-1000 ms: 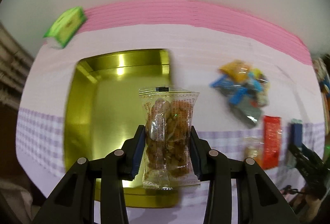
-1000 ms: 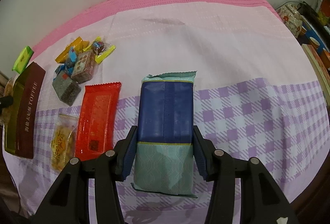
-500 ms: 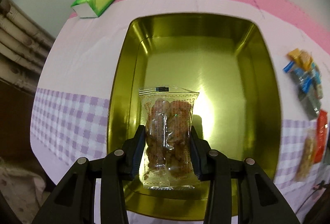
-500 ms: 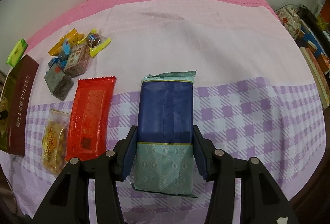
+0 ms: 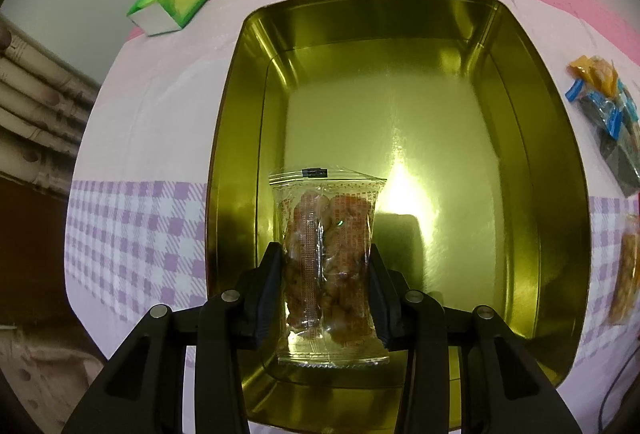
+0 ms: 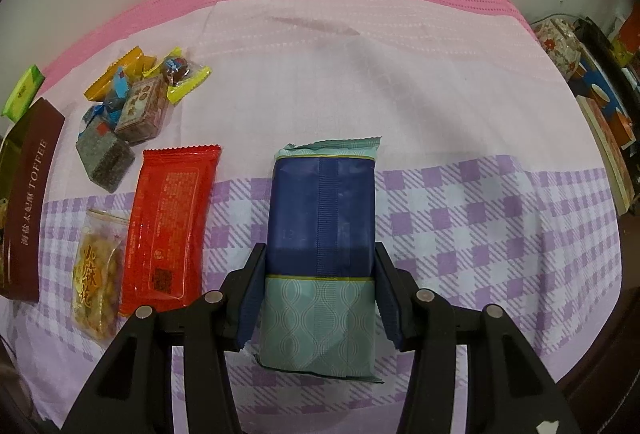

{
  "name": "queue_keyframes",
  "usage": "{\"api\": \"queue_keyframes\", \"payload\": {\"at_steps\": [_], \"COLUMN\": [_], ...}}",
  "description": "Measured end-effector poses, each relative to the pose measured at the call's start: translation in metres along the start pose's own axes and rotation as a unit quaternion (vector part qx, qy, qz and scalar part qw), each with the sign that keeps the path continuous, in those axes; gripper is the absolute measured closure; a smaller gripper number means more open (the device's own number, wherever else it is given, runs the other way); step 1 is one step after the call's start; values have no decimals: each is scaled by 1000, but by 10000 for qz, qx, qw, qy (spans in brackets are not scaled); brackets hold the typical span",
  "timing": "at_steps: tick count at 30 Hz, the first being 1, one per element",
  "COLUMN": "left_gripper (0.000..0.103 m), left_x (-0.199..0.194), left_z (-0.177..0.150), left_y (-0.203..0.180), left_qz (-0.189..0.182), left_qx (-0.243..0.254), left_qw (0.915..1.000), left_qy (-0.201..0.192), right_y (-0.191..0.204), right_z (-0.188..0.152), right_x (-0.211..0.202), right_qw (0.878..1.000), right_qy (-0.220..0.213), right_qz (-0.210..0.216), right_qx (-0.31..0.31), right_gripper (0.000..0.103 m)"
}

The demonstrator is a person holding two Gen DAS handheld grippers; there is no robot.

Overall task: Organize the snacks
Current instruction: 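Carry the dough-twist bag into the gold tin and open the left tool, then lower the wafer pack into the gold tin and open the right tool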

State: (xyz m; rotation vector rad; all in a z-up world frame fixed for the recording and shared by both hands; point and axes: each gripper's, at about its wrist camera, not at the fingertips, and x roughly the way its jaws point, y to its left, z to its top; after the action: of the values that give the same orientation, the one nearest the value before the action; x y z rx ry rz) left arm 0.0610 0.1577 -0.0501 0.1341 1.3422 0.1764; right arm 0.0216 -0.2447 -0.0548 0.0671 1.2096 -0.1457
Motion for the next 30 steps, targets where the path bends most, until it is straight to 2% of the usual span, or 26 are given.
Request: {"api": "queue_keyframes", "payload": {"at_steps": [8,14,18,21,27,30], "left_gripper": [61,60,51,50,46,45], "left_x": [-2,-3,-10,-20,-42,-56], "left_z": [-3,-3,-3,-3,-6,-10], "left_y": [1,3,5,10,36,53], "left_qz": [18,64,-107,-226,-475,-275], "left_qx": [80,-8,-111,-218,-796,-1042], "left_qw": [9999,9998,9993,9979,9913,9867], "left_qy": [-92,-175,-343,-567,-938,-1220], "right_y": [-3,0,3,9,51,94], "right_z": [2,-1,0,8,28,33], "right_x": [2,1,-9,-27,-60,-74], "right_qw": [10000,9999,9997,9991,9961,9916], "right_qy": [47,-90,-216,-416,-713,-813], "right_qz": [-42,-50,-94,-48,410,769], "right_qx": [34,-1,12,7,-308,-649], "right_gripper": [56,57,57,57,57,57]}}
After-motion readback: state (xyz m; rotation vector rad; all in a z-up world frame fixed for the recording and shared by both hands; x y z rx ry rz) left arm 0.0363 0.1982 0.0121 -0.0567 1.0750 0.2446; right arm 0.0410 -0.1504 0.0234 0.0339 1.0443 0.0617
